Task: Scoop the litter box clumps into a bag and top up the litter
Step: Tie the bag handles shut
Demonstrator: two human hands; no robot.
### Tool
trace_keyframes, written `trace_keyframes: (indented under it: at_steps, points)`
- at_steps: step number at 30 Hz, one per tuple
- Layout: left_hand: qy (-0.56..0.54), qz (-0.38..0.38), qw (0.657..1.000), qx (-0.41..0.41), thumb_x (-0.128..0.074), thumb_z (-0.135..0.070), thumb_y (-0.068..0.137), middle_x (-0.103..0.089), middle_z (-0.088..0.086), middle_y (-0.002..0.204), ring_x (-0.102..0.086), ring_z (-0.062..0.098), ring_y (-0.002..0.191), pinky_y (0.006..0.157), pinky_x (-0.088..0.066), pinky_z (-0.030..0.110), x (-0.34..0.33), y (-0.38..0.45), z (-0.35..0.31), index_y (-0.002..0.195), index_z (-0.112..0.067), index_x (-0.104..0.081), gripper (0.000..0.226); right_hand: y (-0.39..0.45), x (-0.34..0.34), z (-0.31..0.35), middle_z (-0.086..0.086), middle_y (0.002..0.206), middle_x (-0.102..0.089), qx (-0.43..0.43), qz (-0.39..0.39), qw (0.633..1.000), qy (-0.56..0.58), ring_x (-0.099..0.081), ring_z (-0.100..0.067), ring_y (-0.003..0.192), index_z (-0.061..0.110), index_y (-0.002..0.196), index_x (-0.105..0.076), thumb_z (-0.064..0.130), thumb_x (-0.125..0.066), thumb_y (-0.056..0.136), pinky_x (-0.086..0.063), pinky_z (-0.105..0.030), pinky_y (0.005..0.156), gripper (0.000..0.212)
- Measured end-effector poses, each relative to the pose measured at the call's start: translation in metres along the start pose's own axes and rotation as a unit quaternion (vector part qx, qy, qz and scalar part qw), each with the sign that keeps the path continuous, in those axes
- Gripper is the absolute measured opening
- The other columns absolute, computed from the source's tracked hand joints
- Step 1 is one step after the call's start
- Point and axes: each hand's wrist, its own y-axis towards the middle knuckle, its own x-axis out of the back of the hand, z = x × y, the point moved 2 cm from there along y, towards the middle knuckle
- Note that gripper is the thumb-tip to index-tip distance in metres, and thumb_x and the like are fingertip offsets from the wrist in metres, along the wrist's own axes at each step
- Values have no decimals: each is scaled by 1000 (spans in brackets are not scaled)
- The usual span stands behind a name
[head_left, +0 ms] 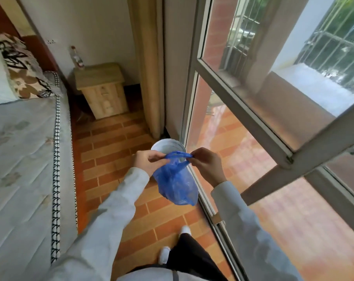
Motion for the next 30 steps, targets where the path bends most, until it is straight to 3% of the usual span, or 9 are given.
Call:
trace_keyframes:
  at_steps: [3, 6, 10, 15, 17, 20, 22, 26, 30]
  points:
    - [-1, -13, 1000, 15, -78, -7, 72, -71, 6, 86, -66, 18, 78, 77, -53, 26, -3, 60, -1, 91, -6, -73, 19, 65, -12, -8, -2, 71, -68, -2, 14, 1000, -18, -58, 1, 60, 7, 78, -68, 3, -71, 74, -43, -12, 60, 6]
    - [-4, -19, 999, 34, -77, -5, 73, -68, 7, 85, -63, 12, 72, 74, -51, 22, -9, 119, -1, 94, 0, -71, 22, 129, -22, -18, -9, 81, -71, -12, 41, 999, -26, -63, -17, 72, 5, 83, -69, 2, -70, 75, -49, -23, 71, 8]
    - [-7, -23, 998, 66, -75, 0, 74, -66, 7, 85, -60, 0, 64, 63, -47, 6, -16, 187, 3, 97, 7, -69, 24, 205, -35, -31, -13, 84, -71, -25, 74, 996, -52, -64, -21, 78, 4, 84, -69, 1, -69, 75, -49, -28, 73, 10]
    - [-12, -31, 991, 131, -74, -1, 75, -68, 17, 98, -60, 19, 81, 75, -44, 22, -26, 253, 17, 101, 6, -68, 28, 275, -57, -50, -2, 82, -67, -70, 127, 985, -94, -62, -17, 80, 10, 88, -70, 10, -70, 78, -44, -15, 68, 11]
    - [-16, -31, 988, 153, -74, -1, 76, -68, 20, 102, -59, 19, 83, 75, -45, 22, -31, 275, 29, 103, 7, -67, 29, 298, -68, -60, -3, 87, -72, -94, 130, 981, -112, -66, -23, 87, 18, 87, -71, 16, -70, 77, -49, -25, 77, 11]
    - [-14, -13, 981, 191, -71, 0, 78, -66, 20, 107, -58, 18, 87, 74, -46, 15, -39, 307, 49, 108, 7, -64, 32, 328, -88, -74, -8, 97, -73, -127, 147, 969, -150, -64, -27, 96, 16, 93, -72, 18, -66, 81, -43, -23, 77, 14]
    - [-18, -7, 976, 218, -70, 3, 78, -65, 23, 109, -58, 20, 89, 81, -46, 20, -46, 328, 68, 110, 9, -63, 33, 346, -103, -84, -12, 101, -71, -134, 174, 957, -188, -63, -31, 100, 12, 98, -72, 17, -62, 85, -42, -25, 78, 18]
    - [-27, 6, 967, 254, -69, 6, 77, -62, 29, 113, -60, 29, 95, 99, -45, 35, -64, 365, 110, 111, 13, -60, 35, 374, -131, -117, -15, 97, -71, -140, 200, 943, -225, -64, -33, 94, 9, 95, -73, 14, -60, 84, -47, -31, 78, 18]
    - [28, 22, 965, 260, -72, -5, 79, -66, 19, 113, -63, 30, 102, 96, -48, 34, -83, 393, 151, 112, 6, -63, 36, 392, -159, -167, -9, 93, -73, -167, 183, 945, -212, -65, -30, 88, 18, 89, -72, 19, -67, 79, -52, -32, 80, 11]
